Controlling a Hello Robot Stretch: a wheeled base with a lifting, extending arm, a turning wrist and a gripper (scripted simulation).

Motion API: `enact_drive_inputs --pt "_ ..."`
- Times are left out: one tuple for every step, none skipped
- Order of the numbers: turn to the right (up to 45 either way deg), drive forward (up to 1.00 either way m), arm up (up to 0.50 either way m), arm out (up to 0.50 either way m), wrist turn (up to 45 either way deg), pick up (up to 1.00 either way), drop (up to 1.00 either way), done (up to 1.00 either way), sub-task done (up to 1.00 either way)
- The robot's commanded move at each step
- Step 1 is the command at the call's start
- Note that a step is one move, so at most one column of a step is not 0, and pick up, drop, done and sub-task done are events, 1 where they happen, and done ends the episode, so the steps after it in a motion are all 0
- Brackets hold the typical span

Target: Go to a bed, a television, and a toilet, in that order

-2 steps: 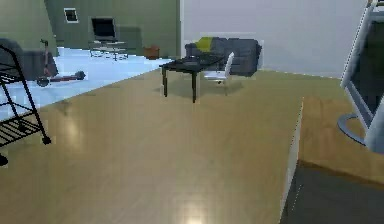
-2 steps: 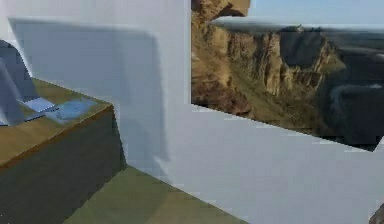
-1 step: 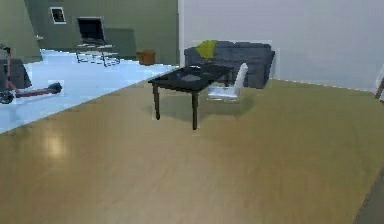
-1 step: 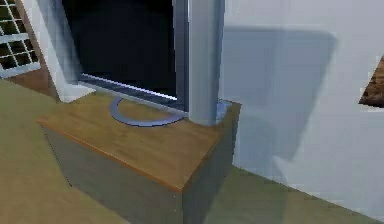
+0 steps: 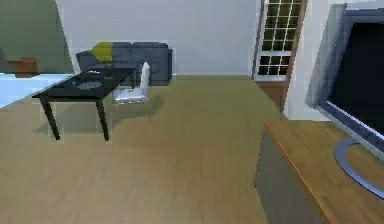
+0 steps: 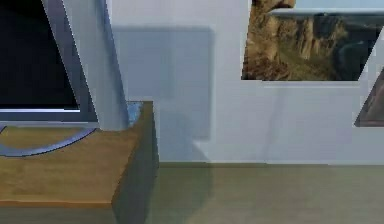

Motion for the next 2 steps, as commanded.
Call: enact_drive_inputs --pt "0.0 1.00 0.00 0.00 0.0 0.00 0.00 0.00 0.00" --pt "0.0 0.65 0.00 0.00 0.0 0.00 0.00 0.00 0.00"
